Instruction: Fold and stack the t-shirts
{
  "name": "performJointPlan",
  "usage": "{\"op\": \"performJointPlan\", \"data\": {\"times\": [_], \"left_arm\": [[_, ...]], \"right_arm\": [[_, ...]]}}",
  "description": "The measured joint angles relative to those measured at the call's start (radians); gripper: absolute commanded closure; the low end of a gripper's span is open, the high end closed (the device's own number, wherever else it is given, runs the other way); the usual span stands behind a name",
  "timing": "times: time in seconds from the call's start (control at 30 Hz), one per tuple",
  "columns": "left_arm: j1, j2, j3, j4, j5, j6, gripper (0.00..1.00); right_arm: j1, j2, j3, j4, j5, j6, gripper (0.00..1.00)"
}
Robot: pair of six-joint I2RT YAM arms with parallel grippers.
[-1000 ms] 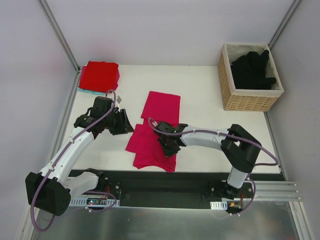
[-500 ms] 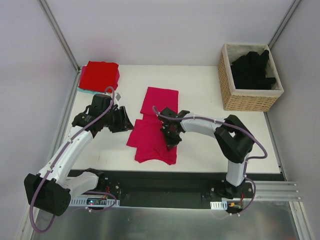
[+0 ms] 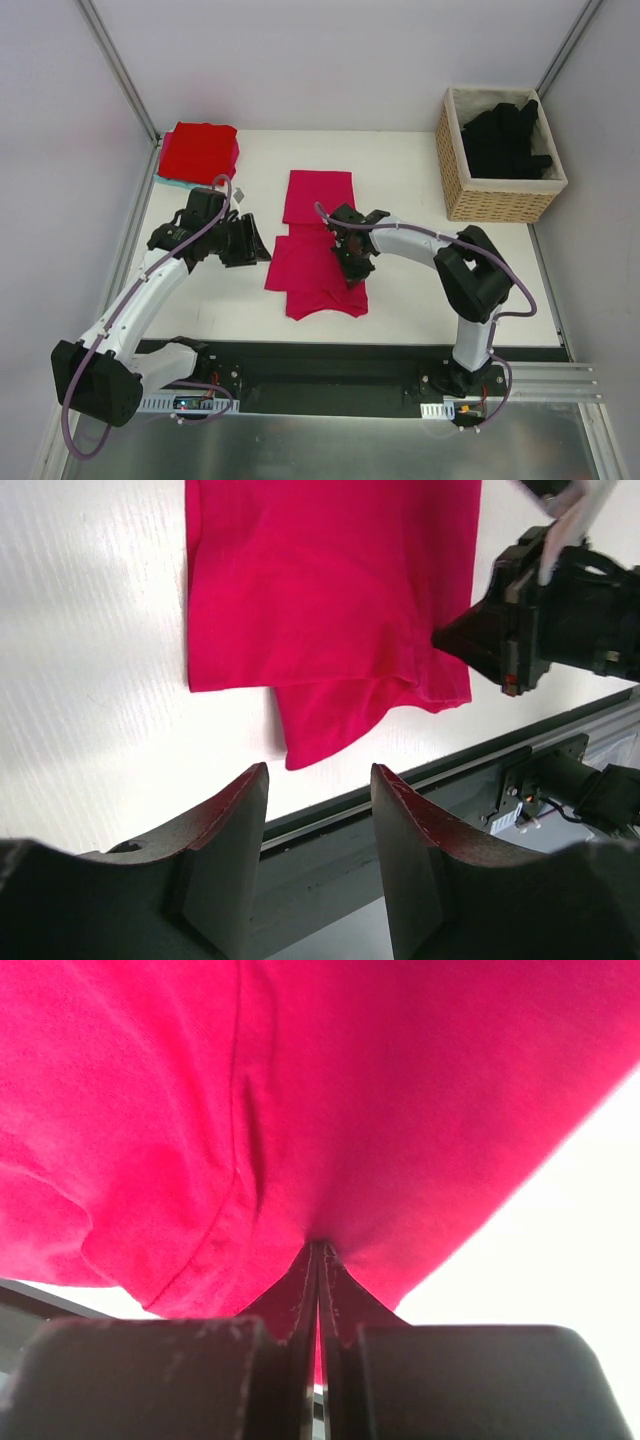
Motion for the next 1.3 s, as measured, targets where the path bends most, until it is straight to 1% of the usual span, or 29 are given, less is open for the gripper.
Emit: {"op": "performJointPlan", "data": {"times": [0.13,0.37,0.4,0.43,0.47,0.5,0.6,0.7,0.8,0.87,1.1,1.2,1.3], "left_arm": [[0.000,0.033,-0.039,0.013,0.012,-0.001,0.55],[-0.001,0.054,-0.187,0.071,0.087,-0.028,0.55],[-0.003,0.057,-0.211,0.089,0.097,-0.035,0.55],[-0.008,0.061,-0.233,0.106,0.106,-0.042,0.55],[-0.016,0.066,-0.255,0.123,0.113,-0.051,0.54],[-0.026,0.070,-0.278,0.145,0.119,-0.058,0.54],[-0.050,0.079,-0.349,0.217,0.153,-0.087,0.53],[-0.066,0.079,-0.407,0.277,0.172,-0.114,0.53],[-0.066,0.079,-0.433,0.325,0.185,-0.135,0.54],[-0.066,0.079,-0.444,0.358,0.187,-0.143,0.54],[-0.066,0.090,-0.452,0.420,0.187,-0.161,0.55],[-0.066,0.100,-0.452,0.427,0.187,-0.161,0.55],[-0.066,0.105,-0.452,0.429,0.187,-0.161,0.56]], "right_arm": [[-0.001,-0.057,0.000,-0.023,0.042,0.022,0.99],[0.021,-0.249,0.008,-0.075,0.074,0.068,0.98],[0.028,-0.273,-0.001,-0.077,0.075,0.077,0.97],[0.035,-0.294,-0.014,-0.080,0.075,0.087,0.88],[0.040,-0.314,-0.033,-0.082,0.074,0.099,0.85],[0.045,-0.332,-0.062,-0.077,0.074,0.116,0.76],[0.046,-0.378,-0.197,-0.042,0.055,0.172,0.68],[0.029,-0.402,-0.350,0.009,0.026,0.235,0.65],[-0.016,-0.422,-0.477,0.065,-0.014,0.295,0.65],[-0.043,-0.428,-0.509,0.094,-0.039,0.322,0.65],[-0.087,-0.439,-0.517,0.198,-0.075,0.353,0.67],[-0.102,-0.461,-0.517,0.200,-0.084,0.355,0.68],[-0.113,-0.517,-0.515,0.171,-0.087,0.351,0.67]]}}
